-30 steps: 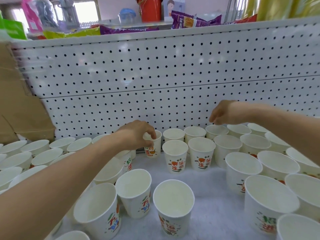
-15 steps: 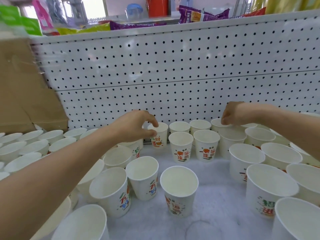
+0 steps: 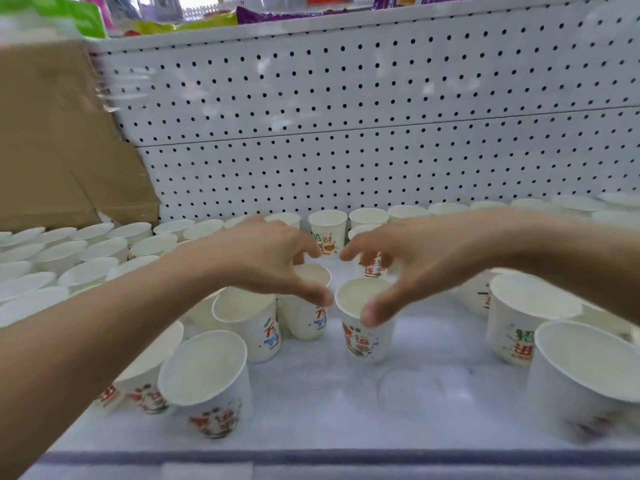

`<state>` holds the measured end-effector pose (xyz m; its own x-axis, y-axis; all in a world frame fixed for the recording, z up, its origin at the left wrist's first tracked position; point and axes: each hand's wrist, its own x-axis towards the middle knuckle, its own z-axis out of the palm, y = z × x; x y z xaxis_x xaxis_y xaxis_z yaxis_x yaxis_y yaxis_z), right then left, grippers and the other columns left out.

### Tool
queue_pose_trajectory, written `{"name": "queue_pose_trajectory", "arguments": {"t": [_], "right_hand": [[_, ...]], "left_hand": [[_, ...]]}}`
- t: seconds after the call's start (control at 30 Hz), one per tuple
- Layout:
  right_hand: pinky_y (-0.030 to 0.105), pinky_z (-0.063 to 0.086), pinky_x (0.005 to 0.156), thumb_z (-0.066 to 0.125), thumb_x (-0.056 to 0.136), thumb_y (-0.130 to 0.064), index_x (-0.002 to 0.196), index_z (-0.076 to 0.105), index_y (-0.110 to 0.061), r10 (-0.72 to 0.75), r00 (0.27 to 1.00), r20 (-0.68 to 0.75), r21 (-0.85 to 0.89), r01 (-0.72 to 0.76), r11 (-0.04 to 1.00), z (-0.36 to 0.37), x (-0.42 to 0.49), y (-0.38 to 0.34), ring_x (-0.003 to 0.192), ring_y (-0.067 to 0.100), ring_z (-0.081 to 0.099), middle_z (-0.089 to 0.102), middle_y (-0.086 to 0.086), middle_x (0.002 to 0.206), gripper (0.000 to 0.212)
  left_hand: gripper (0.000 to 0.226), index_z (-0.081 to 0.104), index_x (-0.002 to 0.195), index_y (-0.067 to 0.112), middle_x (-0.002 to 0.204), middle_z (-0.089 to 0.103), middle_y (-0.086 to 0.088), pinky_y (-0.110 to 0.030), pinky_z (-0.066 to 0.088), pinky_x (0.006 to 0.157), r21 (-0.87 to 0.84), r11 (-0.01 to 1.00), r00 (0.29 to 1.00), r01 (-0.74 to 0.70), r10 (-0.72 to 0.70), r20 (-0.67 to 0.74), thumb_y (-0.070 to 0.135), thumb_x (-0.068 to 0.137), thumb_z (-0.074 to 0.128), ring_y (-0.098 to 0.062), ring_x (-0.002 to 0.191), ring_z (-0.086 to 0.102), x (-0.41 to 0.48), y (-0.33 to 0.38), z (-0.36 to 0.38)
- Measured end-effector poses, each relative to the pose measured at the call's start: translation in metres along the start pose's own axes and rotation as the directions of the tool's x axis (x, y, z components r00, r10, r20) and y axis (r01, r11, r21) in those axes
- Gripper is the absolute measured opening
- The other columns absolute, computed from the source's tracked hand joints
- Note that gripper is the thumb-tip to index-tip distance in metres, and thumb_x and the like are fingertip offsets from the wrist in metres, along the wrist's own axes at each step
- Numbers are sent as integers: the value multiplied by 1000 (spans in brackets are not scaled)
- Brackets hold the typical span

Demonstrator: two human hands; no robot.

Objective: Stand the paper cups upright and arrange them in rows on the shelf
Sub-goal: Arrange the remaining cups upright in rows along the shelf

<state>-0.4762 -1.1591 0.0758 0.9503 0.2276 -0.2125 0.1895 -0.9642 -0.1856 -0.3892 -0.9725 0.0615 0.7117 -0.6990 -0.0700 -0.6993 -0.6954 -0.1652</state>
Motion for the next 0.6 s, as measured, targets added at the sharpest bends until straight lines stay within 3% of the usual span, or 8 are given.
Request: {"name": "queue_pose_trajectory", "arguments": {"t": [0.13, 0.27, 0.4, 0.5, 0.6], "right_hand": [[27, 40, 80, 70, 74, -57, 138, 33, -39, 8, 993, -122, -94, -20, 995, 15, 1, -3, 99, 6, 46, 42, -21, 107, 76], [32, 47, 91, 76, 75, -38, 140, 29, -38, 113, 992, -53, -57, -116, 992, 5, -9, 22, 105, 10, 52, 51, -16, 118, 81], [26, 44, 91, 77, 77, -21, 142, 31, -36, 128, 992, 4, 16, -128, 992, 0, -18, 39, 111, 9, 52, 50, -17, 121, 81], [24, 41, 92, 79, 76, -32, 141, 33, -37, 145, 989, -16, 49, -144, 988, -2, -24, 44, 115, 8, 50, 50, -15, 126, 80], [31, 45, 93, 73, 71, -59, 139, 35, -36, 215, 972, -97, 30, -213, 977, 0, -24, 48, 111, 12, 53, 54, -14, 122, 81]], "left_hand": [[70, 48, 130, 41, 112, 59, 20, -30, 45, 91, -199, 979, 998, -53, 57, 13, 62, 68, 73, -6, 103, 56, 7, 3, 1], [71, 43, 130, 40, 113, 57, 21, -13, 42, 82, -384, 912, 988, -142, 155, 3, 35, 70, 82, 1, 105, 54, 18, 12, 1], [73, 44, 130, 37, 117, 58, 22, -13, 43, 86, -500, 844, 977, -196, 209, -31, 22, 70, 83, 13, 105, 49, 29, 22, 3], [77, 44, 130, 36, 122, 56, 21, -16, 43, 94, -550, 807, 974, -215, 219, -59, 29, 67, 86, 11, 111, 49, 29, 22, 5], [80, 45, 126, 37, 117, 56, 20, -26, 46, 93, -527, 840, 990, -132, 90, -106, 63, 58, 79, 0, 110, 54, 26, 19, 4]]}}
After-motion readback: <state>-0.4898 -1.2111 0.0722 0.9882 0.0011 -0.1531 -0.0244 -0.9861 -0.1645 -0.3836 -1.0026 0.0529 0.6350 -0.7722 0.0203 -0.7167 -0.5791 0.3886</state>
